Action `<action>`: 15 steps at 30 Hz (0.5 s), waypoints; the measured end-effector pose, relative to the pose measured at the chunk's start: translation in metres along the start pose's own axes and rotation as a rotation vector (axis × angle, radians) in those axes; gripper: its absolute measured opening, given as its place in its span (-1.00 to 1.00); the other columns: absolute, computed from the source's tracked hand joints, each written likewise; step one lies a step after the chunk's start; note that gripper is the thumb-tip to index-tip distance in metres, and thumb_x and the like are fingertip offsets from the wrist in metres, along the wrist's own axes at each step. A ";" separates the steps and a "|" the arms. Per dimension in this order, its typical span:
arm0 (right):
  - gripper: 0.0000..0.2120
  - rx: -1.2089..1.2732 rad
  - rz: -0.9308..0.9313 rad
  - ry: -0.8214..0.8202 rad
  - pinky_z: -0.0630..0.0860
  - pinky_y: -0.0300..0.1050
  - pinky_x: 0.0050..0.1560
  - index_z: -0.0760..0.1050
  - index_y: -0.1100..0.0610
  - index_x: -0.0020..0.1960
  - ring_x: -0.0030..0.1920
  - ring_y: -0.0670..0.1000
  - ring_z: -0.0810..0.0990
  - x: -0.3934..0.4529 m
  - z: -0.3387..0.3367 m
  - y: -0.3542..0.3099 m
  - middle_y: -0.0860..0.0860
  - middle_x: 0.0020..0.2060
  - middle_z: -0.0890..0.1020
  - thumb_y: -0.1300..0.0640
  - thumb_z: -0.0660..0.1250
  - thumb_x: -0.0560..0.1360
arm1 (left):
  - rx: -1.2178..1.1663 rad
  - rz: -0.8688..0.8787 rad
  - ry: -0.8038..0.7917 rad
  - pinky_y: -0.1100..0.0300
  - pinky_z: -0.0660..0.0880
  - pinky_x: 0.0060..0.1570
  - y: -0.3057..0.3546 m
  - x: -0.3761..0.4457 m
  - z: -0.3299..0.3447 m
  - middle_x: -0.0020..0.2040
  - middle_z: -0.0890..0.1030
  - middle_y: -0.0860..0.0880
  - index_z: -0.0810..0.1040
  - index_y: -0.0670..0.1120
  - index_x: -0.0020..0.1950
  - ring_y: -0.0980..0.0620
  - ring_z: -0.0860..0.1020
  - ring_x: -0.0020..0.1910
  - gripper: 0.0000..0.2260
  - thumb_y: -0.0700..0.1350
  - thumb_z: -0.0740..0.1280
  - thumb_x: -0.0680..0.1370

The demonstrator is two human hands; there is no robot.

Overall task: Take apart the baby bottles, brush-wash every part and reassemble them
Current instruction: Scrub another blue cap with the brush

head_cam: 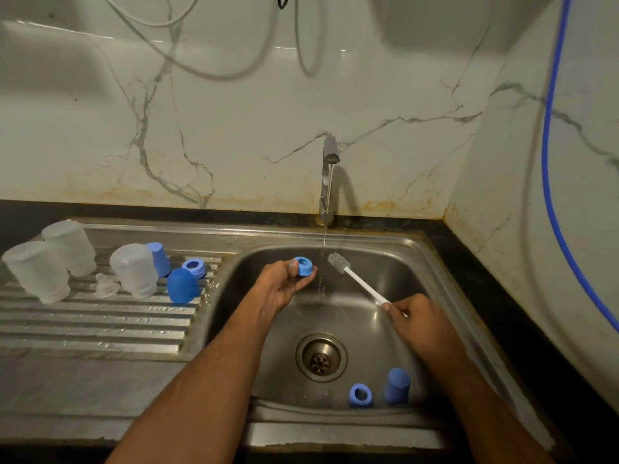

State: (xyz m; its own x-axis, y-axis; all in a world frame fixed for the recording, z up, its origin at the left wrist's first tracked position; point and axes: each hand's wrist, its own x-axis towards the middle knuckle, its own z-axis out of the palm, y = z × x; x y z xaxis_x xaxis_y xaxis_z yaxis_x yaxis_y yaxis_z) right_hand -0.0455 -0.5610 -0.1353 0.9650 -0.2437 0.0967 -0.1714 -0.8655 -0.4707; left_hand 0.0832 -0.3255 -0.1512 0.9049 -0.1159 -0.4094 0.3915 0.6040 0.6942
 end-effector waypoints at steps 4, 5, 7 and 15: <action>-0.63 -0.073 0.023 -0.004 0.45 -0.24 -0.24 0.66 0.06 -0.10 -0.23 -0.09 0.63 -0.004 0.003 0.001 -0.03 -0.26 0.68 -0.15 0.23 0.66 | -0.071 -0.085 0.014 -0.19 0.49 0.30 -0.008 -0.005 0.005 0.25 0.47 -0.39 0.43 -0.32 0.28 -0.34 0.53 0.25 -0.73 -0.45 0.12 0.61; -0.62 -0.078 0.024 0.001 0.45 -0.25 -0.24 0.67 0.05 -0.09 -0.23 -0.10 0.63 -0.002 0.002 0.000 -0.03 -0.25 0.68 -0.15 0.22 0.66 | -0.113 -0.096 0.009 -0.19 0.51 0.28 -0.007 -0.005 0.009 0.28 0.45 -0.40 0.44 -0.31 0.27 -0.36 0.53 0.25 -0.73 -0.45 0.14 0.60; -0.63 -0.099 0.030 0.030 0.38 -0.31 -0.30 0.66 0.03 -0.07 -0.25 -0.13 0.60 0.004 -0.005 -0.005 -0.05 -0.25 0.67 -0.16 0.21 0.66 | -0.187 -0.103 0.007 -0.19 0.54 0.25 -0.001 -0.003 0.019 0.29 0.43 -0.39 0.48 -0.27 0.23 -0.38 0.52 0.24 -0.72 -0.46 0.16 0.57; -0.63 -0.113 0.027 0.064 0.36 -0.26 -0.31 0.63 0.04 -0.07 -0.27 -0.11 0.56 0.014 -0.004 -0.010 -0.04 -0.28 0.63 -0.18 0.21 0.66 | -0.309 -0.109 0.060 -0.19 0.47 0.33 -0.007 0.012 0.036 0.32 0.38 -0.34 0.45 -0.30 0.21 -0.28 0.47 0.35 -0.76 -0.48 0.12 0.61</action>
State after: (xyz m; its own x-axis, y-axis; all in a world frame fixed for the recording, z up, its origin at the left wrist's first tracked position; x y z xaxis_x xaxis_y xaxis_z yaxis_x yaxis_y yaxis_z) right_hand -0.0315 -0.5572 -0.1257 0.9459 -0.2914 0.1428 -0.2215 -0.9013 -0.3722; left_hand 0.0976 -0.3593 -0.1400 0.8453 -0.1521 -0.5122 0.4084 0.8021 0.4358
